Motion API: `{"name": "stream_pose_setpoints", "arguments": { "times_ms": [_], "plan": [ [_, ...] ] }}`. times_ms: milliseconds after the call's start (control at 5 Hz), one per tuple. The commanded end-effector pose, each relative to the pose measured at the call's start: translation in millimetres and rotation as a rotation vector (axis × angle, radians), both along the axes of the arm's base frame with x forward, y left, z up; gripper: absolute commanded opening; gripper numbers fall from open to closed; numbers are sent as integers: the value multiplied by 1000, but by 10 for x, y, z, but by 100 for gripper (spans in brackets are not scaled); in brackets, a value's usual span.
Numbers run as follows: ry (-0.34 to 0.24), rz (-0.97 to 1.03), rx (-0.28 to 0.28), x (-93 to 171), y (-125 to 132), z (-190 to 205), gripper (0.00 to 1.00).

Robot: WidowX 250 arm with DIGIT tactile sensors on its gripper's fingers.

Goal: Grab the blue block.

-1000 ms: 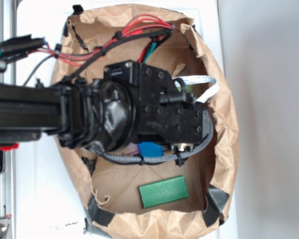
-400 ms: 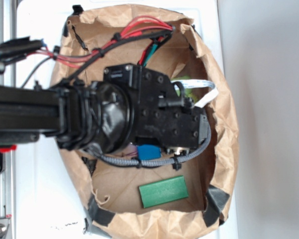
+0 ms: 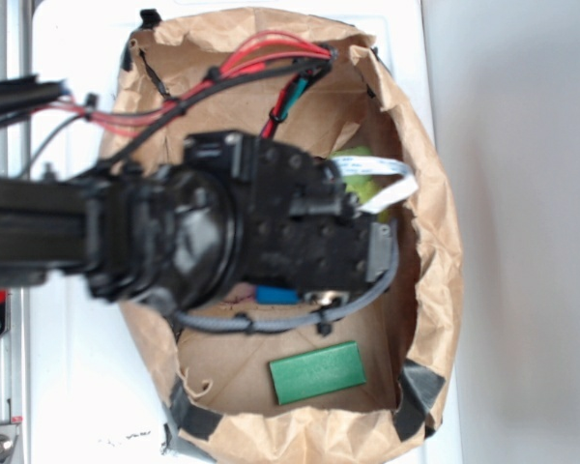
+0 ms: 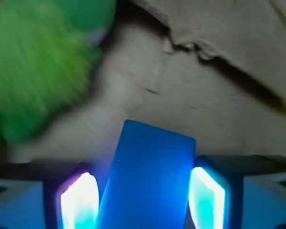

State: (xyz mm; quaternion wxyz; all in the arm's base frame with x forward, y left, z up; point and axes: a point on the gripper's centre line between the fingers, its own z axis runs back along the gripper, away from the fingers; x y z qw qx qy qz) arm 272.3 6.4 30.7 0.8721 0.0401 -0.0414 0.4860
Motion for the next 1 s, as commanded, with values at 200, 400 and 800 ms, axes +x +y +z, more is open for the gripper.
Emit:
{"name": "stream_pose_setpoints", "arguments": {
  "times_ms": [200,400,800],
  "plan": [
    [-54,-360,-102,100,149,747,0],
    [-59,-482,-105,85,149,988,0],
    [-191,-988,0,-108,-31,1178,0]
  ]
}}
